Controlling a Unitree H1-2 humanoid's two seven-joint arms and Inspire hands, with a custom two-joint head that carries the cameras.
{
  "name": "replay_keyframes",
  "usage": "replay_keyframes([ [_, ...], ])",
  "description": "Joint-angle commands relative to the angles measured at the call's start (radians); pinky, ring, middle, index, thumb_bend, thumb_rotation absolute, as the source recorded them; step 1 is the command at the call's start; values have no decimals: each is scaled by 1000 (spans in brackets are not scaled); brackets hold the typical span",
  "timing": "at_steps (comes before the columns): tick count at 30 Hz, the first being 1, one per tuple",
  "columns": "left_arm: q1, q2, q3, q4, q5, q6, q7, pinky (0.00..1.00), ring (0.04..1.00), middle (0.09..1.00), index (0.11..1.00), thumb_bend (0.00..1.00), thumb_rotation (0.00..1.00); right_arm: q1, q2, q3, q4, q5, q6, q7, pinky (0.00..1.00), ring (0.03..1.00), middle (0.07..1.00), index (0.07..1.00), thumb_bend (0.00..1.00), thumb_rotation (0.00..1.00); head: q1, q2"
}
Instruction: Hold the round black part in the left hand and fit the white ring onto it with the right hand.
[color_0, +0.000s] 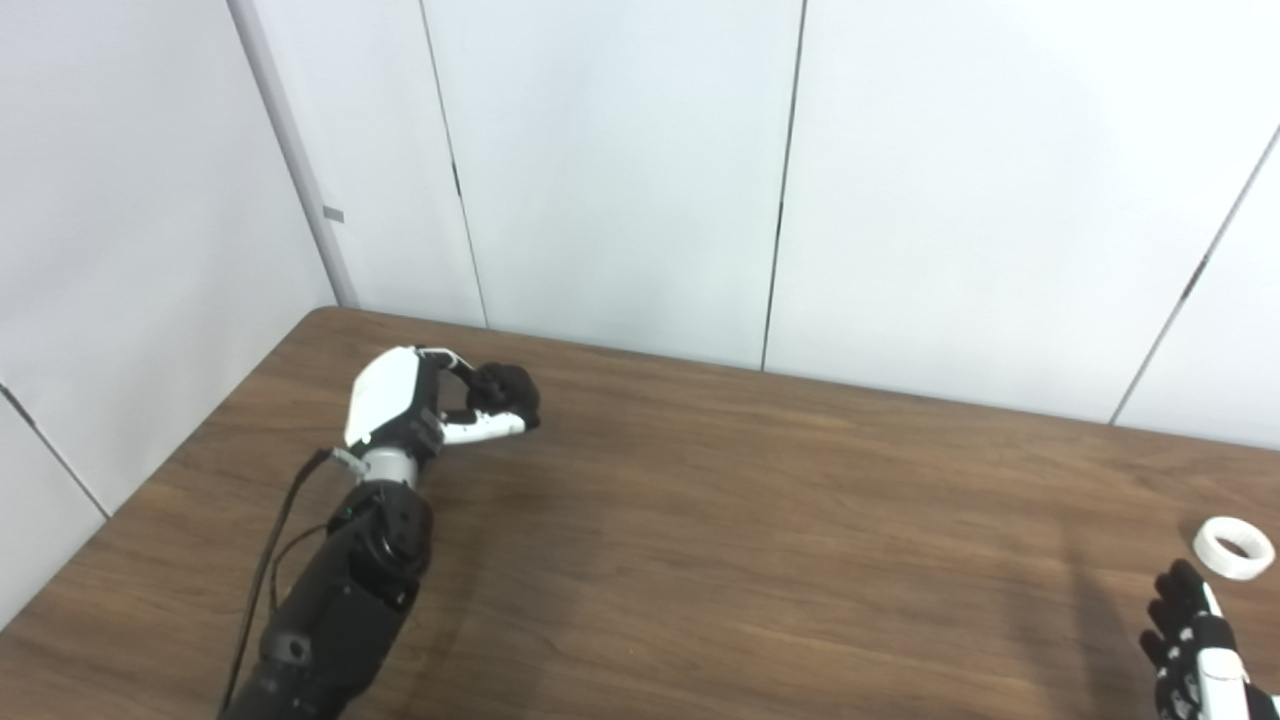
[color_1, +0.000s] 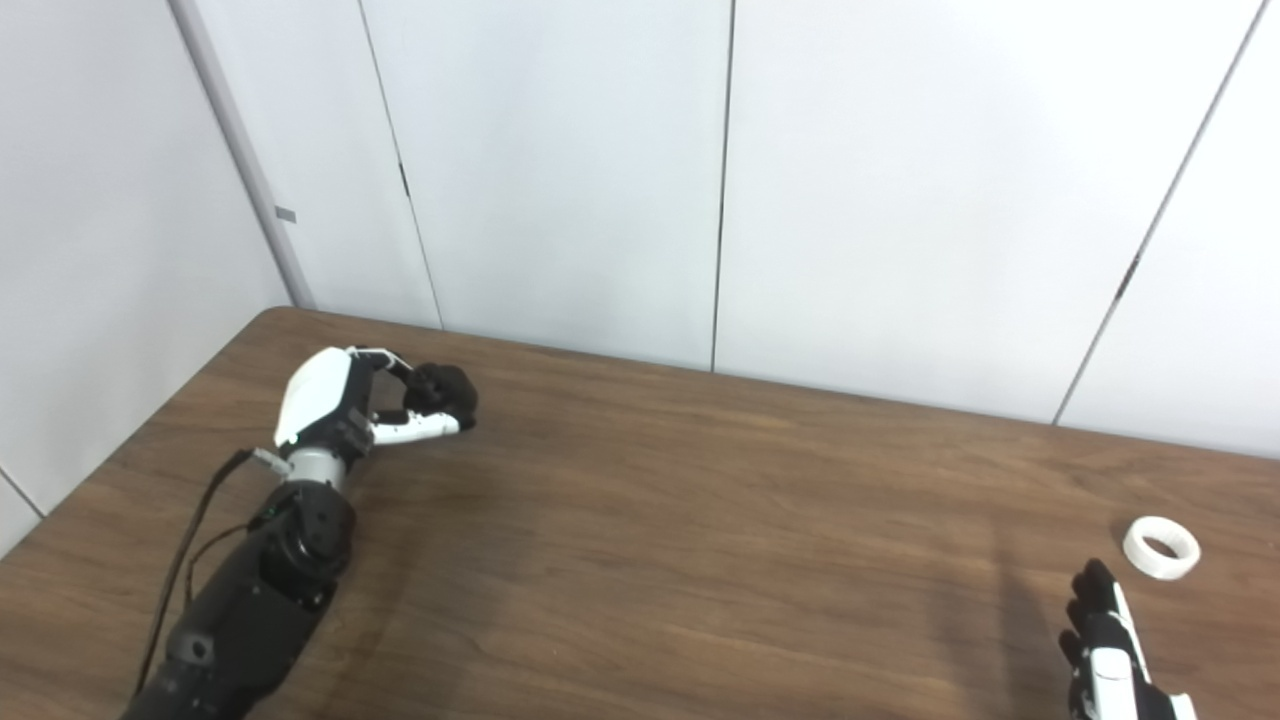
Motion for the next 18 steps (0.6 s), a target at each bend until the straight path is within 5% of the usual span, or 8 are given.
replay_keyframes([
  [1,-19,22,-7,-69,39,-19,5,1000,945,823,482,523,46,-18,0,0,-19,-10,-28,-6,1000,1000,989,1000,364,1000,-3,3],
  [18,80,12,-168,-359,229,-53,-158,1000,916,824,484,524,53,-21,12,7,42,-45,-87,-14,1000,977,965,990,403,1000,-95,38],
])
